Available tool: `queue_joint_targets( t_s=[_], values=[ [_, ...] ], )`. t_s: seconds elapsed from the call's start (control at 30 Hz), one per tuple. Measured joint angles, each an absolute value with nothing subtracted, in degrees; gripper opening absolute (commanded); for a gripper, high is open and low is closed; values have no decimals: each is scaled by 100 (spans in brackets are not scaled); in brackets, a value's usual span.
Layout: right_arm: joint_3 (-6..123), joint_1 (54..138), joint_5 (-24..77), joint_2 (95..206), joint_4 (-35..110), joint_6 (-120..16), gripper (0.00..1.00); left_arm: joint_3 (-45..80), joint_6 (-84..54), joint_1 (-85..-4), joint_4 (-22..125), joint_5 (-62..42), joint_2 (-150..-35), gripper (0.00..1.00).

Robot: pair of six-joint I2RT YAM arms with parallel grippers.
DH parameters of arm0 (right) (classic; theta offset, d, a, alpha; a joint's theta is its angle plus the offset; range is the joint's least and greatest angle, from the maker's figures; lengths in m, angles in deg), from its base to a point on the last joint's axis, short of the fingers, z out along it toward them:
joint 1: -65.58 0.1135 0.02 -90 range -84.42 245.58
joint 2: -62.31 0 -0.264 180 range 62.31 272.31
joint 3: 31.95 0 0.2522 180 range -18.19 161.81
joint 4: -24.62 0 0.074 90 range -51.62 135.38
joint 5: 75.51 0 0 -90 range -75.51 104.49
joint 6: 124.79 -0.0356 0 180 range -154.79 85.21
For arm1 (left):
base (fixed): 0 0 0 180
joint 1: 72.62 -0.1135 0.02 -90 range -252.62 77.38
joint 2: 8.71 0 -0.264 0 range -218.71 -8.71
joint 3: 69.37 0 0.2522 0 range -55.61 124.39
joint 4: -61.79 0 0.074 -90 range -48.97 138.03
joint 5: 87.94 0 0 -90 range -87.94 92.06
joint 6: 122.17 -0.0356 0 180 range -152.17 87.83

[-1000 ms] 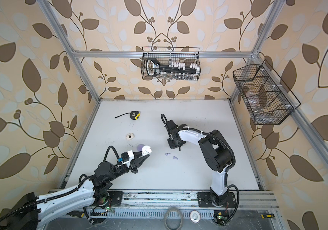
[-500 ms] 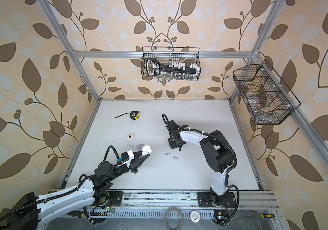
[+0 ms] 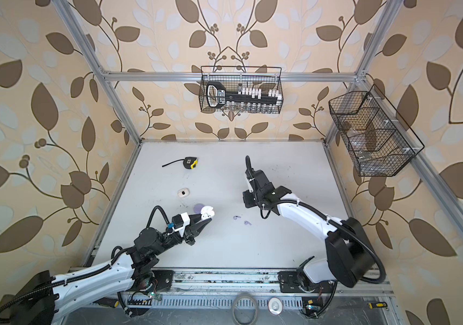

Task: Insert wireless bluetooth earbuds into charging case
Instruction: Pick up the wireless bluetooth earbud from the center of the table, then insert the wireless bluetooth earbud into the charging case.

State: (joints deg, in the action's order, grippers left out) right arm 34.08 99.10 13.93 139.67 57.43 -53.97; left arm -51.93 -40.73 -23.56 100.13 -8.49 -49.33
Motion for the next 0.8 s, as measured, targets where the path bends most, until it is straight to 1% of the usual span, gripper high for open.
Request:
queue_joint_targets(
  t_s=[0.2,0.27,0.43,0.57,0.7,0.8],
  values=[
    [2743,10159,1723,12526,4925,-5876,13,-5193,-4069,-2356,10015,-851,-4933,0],
    [2529,10360,1754,12076,4637,-6048,14,-5195,-4056,-2356,10030,-871,-4933,0],
    [1930,11184,1605,11114,3719,-6525,14,-5195,-4005,-2356,10129,-967,-4937,0],
    [1537,11880,1337,10835,2939,-6759,14,-5195,-3946,-2356,10232,-1002,-4972,0],
    [1364,12553,993,10916,2198,-6807,14,-5195,-3892,-2356,10389,-1011,-5011,0],
    [1224,12933,722,11025,1566,-6796,15,-5195,-3804,-2356,10481,-1048,-5018,0]
  ],
)
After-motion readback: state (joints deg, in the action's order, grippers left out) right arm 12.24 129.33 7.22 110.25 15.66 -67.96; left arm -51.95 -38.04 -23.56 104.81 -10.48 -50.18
